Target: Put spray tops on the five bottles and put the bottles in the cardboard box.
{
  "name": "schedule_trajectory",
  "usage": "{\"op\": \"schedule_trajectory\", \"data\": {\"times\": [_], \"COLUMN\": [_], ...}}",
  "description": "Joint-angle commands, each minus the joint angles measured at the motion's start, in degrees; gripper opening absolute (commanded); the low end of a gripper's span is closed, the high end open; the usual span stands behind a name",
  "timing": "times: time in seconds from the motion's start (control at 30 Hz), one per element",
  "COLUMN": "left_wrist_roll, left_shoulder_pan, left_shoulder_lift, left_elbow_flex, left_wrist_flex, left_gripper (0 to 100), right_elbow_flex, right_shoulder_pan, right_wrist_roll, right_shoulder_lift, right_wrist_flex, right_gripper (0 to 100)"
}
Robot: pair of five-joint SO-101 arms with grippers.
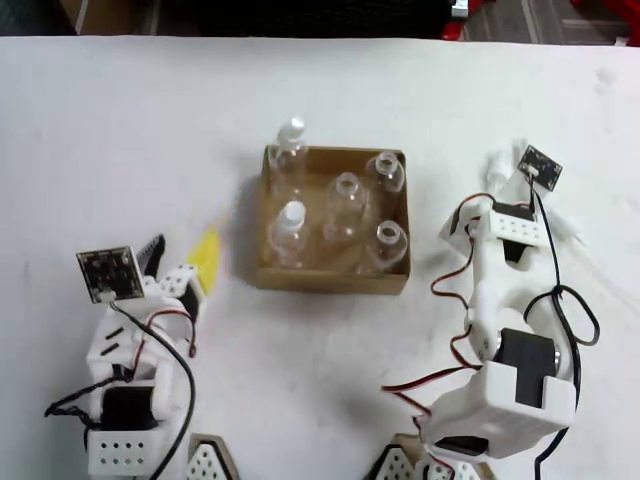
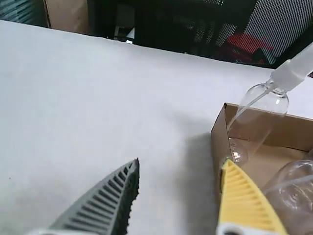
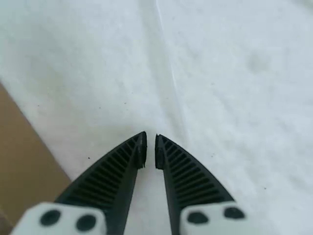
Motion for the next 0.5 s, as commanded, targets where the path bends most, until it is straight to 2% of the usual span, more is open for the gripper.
{"op": "schedule_trajectory", "data": {"times": [0.0, 0.47], "left_wrist_roll": [-0.79, -0.62], "left_shoulder_pan": [-0.57, -0.66], "left_shoulder_lift": [-0.92, -0.92], "left_elbow_flex": [-0.09, -0.09], "left_wrist_flex": [1.85, 4.04], "left_gripper": [26, 23], "right_elbow_flex": [-0.79, -0.53], "right_shoulder_pan": [-0.75, -0.84], "right_wrist_roll": [0.53, 0.53], "right_shoulder_lift": [-0.31, -0.31], "right_wrist_flex": [-0.48, -0.40], "right_gripper": [2.1, 2.1]}}
